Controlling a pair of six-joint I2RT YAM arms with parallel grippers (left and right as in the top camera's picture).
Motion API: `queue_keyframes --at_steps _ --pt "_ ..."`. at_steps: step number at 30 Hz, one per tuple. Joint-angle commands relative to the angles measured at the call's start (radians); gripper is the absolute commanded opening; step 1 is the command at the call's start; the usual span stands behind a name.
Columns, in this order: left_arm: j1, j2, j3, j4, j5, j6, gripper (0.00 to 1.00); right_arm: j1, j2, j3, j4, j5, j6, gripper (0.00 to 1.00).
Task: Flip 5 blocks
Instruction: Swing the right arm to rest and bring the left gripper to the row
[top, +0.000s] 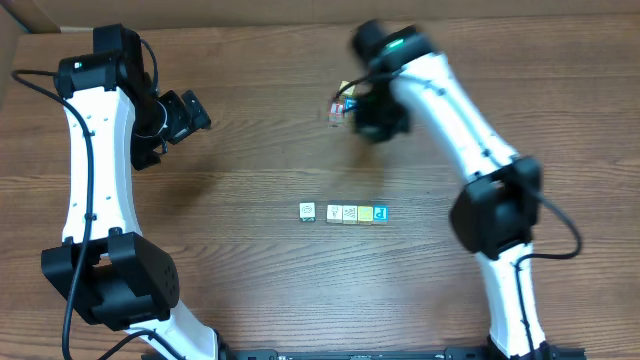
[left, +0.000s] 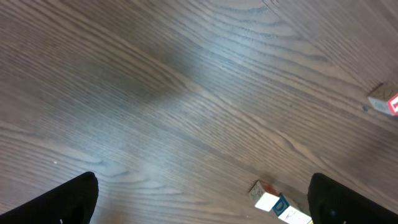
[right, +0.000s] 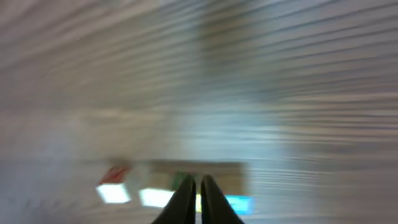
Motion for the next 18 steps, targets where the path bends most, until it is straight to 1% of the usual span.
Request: queue_keyframes --at_steps 1,3,5,6,7,8,9,10,11,12,13,14,18 --pt "-0.003 0.011 0.000 0.084 0.054 -0.019 1.00 -0.145 -0.040 0.022 -0.049 0.096 -0.006 0.09" --pt "-0.003 0.011 0.000 0.084 0.144 -0.012 1.00 -0.219 -0.040 0.022 -0.069 0.115 -0.006 0.11" --pt "-0.008 0.011 0.000 0.060 0.166 -0.026 1.00 -0.285 -0.040 0.018 -0.079 0.127 -0.006 0.27" --pt "-0.014 0.011 -0.001 0.049 0.190 -0.019 0.97 -0.318 -0.040 0.017 -0.083 0.134 -0.006 0.34" --pt "-0.027 0.011 -0.001 0.033 0.201 0.002 0.91 -0.350 -0.040 0.016 -0.087 0.138 -0.006 0.36" --pt "-0.042 0.011 -0.001 0.012 0.195 0.008 0.98 -0.383 -0.040 0.015 -0.089 0.144 -0.006 0.42" --pt "-0.058 0.011 -0.006 0.000 0.182 0.007 1.00 -0.407 -0.040 0.014 -0.089 0.144 -0.006 0.51" --pt "-0.077 0.011 -0.014 -0.008 0.167 0.007 0.97 -0.431 -0.040 0.014 -0.089 0.144 -0.006 0.62" --pt "-0.103 0.011 -0.022 -0.021 0.145 0.008 0.89 -0.459 -0.040 0.014 -0.085 0.144 -0.006 0.73" --pt "-0.129 0.011 -0.030 -0.031 0.117 0.009 0.79 -0.484 -0.040 0.014 -0.081 0.144 -0.006 0.89" --pt "-0.160 0.011 -0.040 -0.040 0.085 0.009 0.73 -0.504 -0.040 0.014 -0.078 0.144 -0.006 1.00" --pt "-0.185 0.011 -0.047 -0.048 0.059 0.009 0.66 -0.523 -0.040 0.014 -0.077 0.143 -0.006 1.00" --pt "-0.290 0.011 -0.051 -0.089 -0.019 0.009 0.64 -0.588 -0.040 0.014 -0.069 0.143 -0.005 1.00"
